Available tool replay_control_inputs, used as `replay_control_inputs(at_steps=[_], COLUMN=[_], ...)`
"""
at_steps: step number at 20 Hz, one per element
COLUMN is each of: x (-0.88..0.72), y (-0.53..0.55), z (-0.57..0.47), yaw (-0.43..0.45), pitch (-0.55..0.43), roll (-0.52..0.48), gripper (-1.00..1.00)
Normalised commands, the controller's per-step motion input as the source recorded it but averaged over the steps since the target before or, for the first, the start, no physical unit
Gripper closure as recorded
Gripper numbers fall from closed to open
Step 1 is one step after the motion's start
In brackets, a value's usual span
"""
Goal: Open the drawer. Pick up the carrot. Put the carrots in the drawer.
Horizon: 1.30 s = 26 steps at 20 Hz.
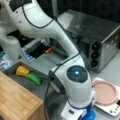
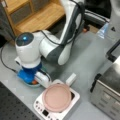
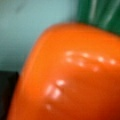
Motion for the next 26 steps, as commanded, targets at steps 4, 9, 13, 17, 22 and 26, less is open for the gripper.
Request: replay_control_inputs(at_steps=[4, 9, 13, 17, 22, 26], x=[0.14, 0.10, 0.04, -0.05, -0.11, -0.16], y=[0.02, 0.02, 0.04, 0.05, 0.06, 0.06], z=[0.00, 0.11, 0.22, 0.26, 0.19, 0.16], yaw=[-0.063, -0.067, -0.062, -0.064, -0.064, -0.067], pitch=[0.011, 0.033, 0.052, 0.078, 0.062, 0.045], roll=[0.016, 0.011, 0.019, 0.023, 0.026, 0.033], gripper=[1.00, 1.00, 1.00, 1.00, 1.00, 1.00])
